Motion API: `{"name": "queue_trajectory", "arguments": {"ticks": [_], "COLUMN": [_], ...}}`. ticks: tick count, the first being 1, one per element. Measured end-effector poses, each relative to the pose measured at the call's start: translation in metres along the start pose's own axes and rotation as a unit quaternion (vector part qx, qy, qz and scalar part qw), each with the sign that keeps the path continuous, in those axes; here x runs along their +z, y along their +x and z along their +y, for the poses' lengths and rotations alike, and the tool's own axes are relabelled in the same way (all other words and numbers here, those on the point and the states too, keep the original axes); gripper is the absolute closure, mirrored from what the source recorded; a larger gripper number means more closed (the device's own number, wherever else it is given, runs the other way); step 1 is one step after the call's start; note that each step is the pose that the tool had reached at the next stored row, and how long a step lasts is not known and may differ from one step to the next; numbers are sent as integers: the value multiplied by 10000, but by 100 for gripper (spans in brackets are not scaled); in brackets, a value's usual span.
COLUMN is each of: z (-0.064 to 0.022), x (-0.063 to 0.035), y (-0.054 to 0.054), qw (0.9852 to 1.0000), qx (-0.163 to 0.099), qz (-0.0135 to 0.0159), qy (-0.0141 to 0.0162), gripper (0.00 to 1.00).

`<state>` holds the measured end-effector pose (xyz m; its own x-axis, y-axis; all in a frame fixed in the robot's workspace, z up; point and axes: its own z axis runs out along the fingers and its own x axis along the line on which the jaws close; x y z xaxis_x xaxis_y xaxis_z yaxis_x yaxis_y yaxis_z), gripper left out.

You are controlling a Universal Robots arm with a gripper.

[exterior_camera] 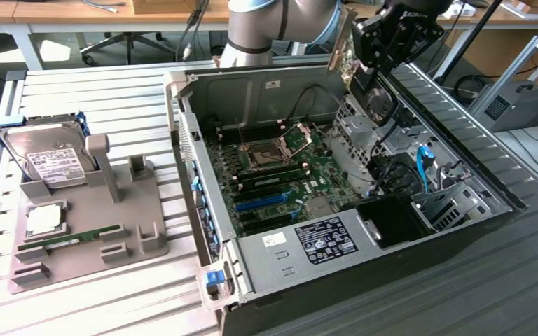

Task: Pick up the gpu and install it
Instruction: 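Pick up the gpu and move the gpu toward the slot, then insert the gpu into the slot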

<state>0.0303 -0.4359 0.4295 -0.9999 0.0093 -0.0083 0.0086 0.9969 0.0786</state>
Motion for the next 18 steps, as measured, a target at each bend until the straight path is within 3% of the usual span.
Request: {"name": "queue_trajectory", "arguments": {"ticks": [5, 18], "z": [-46, -47], "x": [-3, -4], "y": [-14, -15], "qw": [10000, 10000], "qx": [0, 0], "qz": [0, 0], "qy": [2, 3], "gripper": [73, 73]}}
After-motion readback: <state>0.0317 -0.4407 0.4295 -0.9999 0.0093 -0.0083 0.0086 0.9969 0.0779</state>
